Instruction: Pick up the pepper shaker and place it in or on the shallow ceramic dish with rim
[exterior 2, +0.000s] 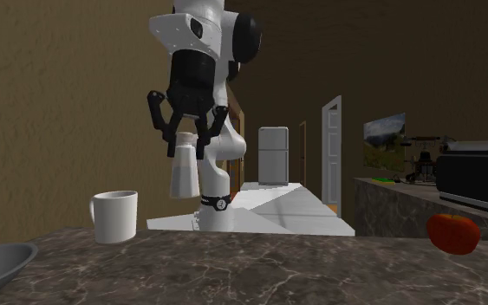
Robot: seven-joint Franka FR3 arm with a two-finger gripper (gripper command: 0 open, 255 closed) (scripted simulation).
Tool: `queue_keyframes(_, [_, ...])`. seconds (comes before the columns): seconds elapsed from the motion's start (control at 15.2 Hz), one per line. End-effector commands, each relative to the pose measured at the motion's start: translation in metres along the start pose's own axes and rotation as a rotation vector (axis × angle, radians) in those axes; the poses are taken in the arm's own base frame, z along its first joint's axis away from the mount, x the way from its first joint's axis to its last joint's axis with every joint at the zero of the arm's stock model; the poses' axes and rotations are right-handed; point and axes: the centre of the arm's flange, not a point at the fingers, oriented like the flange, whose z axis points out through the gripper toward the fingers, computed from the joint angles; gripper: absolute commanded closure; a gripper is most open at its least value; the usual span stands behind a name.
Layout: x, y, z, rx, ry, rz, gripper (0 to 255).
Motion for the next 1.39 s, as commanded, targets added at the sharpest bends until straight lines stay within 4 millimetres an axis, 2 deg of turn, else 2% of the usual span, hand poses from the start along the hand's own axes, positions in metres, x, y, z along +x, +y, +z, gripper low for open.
queue_keyframes(0.0, [-0.004, 0.026, -0.001, -0.001, 0.0, -0.002, 255])
queue_keyframes(1.19, [-0.042, 0.261, 0.005, -0.001, 0.0, -0.002, 255])
queue_keyframes(1.25, [-0.045, 0.28, 0.006, -0.001, 0.0, -0.002, 255])
queue_keyframes(1.32, [-0.045, 0.28, 0.011, -0.001, 0.0, -0.002, 255])
